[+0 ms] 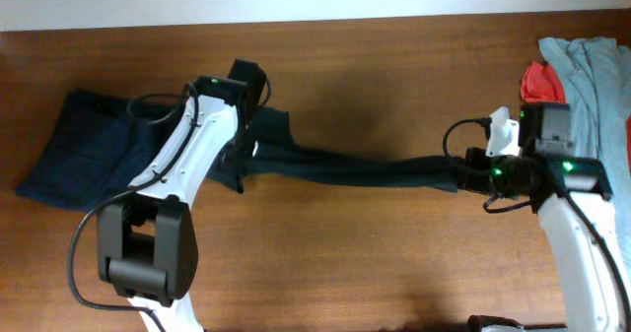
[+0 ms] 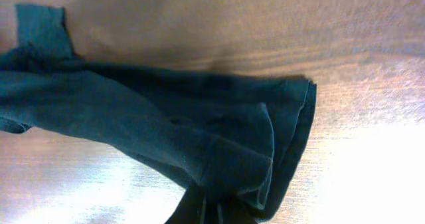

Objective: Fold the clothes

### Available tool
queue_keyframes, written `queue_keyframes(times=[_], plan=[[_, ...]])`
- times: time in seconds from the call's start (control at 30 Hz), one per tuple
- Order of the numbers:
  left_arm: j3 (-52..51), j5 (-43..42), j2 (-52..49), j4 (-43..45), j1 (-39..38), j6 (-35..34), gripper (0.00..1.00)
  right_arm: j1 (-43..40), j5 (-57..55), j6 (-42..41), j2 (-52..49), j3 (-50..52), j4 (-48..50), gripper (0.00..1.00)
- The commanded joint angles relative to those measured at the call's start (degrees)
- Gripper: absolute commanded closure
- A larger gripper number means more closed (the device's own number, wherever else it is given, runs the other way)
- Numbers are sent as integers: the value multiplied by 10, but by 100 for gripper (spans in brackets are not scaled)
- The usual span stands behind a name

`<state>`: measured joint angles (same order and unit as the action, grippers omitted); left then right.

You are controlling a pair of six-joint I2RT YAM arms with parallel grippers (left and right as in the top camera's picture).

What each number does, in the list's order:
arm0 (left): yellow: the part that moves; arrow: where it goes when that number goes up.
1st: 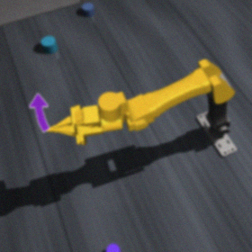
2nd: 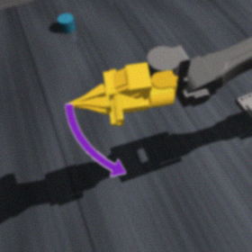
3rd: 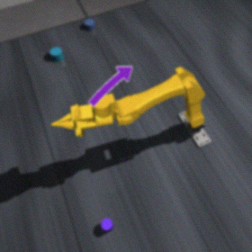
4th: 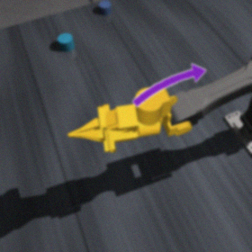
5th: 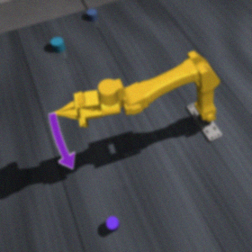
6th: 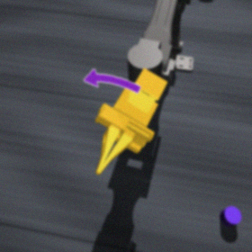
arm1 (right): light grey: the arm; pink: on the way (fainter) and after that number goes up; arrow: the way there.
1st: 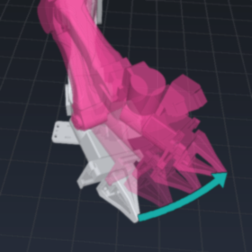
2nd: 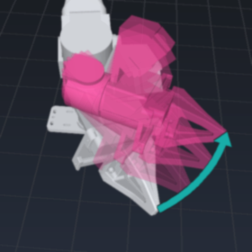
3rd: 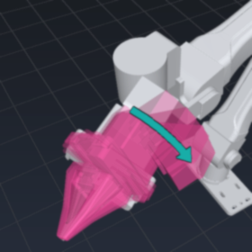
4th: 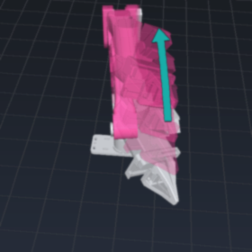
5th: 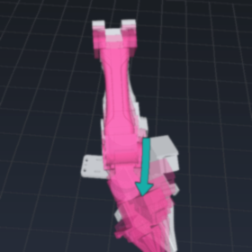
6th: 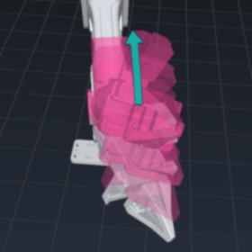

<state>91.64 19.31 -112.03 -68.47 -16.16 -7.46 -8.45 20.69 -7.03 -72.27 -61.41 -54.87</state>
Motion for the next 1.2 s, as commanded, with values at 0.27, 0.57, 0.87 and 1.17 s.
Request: queue_keyframes(times=[0.27,0.57,0.87,1.17], plan=[[132,30,12,-123,1,-9,100,-2,-3,9,75,-45,32,96],[230,31,200,-145,1,-8,100,-2,-3,0,190,-159,21,95],[230,45,305,-141,1,-6,99,-2,-3,-55,230,-169,-8,95],[230,45,231,-145,1,-6,99,-2,-3,-55,190,-166,-46,94]])
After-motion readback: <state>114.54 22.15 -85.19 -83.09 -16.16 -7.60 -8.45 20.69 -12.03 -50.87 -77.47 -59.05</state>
